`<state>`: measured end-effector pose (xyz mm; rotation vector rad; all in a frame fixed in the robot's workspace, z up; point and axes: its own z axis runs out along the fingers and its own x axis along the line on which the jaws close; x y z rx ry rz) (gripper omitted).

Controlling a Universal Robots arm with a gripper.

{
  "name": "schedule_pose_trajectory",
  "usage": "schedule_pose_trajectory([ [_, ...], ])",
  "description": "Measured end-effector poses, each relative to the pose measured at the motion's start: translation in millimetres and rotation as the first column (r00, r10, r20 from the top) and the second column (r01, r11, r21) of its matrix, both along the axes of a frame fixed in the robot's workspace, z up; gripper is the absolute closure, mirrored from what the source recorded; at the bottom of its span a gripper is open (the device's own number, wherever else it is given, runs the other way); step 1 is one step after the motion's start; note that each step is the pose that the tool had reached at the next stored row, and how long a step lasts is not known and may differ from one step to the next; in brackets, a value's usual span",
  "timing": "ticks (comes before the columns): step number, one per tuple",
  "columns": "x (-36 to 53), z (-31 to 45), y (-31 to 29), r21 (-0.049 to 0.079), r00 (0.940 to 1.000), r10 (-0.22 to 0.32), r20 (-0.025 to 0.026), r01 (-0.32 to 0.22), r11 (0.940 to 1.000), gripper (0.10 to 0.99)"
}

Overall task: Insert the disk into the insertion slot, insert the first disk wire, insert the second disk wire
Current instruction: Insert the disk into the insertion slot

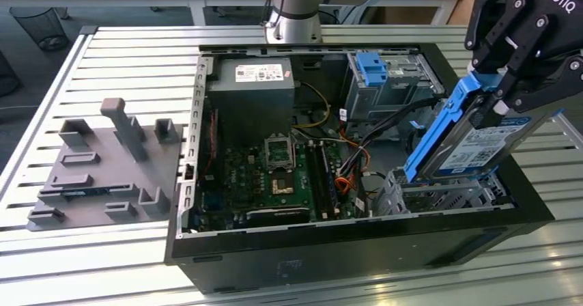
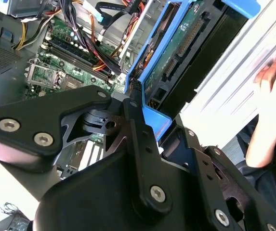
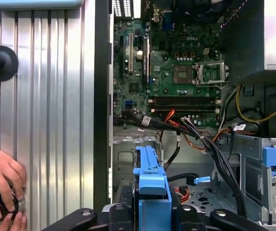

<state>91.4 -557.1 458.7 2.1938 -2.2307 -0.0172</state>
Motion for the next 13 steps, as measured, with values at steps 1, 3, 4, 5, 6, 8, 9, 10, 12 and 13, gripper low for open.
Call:
schedule_pose_trajectory([
  [1,0.0,-0.6,0.3,0.0,1.0,0.0,0.0,0.0,1.0,0.722],
  [3,0.0,-2.1,0.7,0.001,1.0,0.0,0.0,0.0,1.0,0.722],
  [4,0.0,-2.8,1.0,0.001,1.0,0.0,0.0,0.0,1.0,0.722],
  [5,0.0,-3.7,1.3,0.001,1.0,0.0,0.0,0.0,1.0,0.722],
  [6,-0.1,-4.7,1.6,0.001,1.0,0.0,0.0,0.0,1.0,0.722],
  [8,-0.1,-6.4,2.3,0.001,1.0,0.0,0.0,0.0,1.0,0.722],
  [9,-0.2,-7.3,2.7,0.001,1.0,0.0,0.0,0.0,1.0,0.722],
  [10,-0.2,-8.1,3.1,0.001,1.0,0.0,0.0,0.0,1.0,0.722],
  [12,-0.3,-9.6,3.8,0.001,1.0,0.0,0.0,0.0,1.0,0.722],
  [13,-0.3,-10.3,4.2,0.001,1.0,0.0,0.0,0.0,1.0,0.722],
])
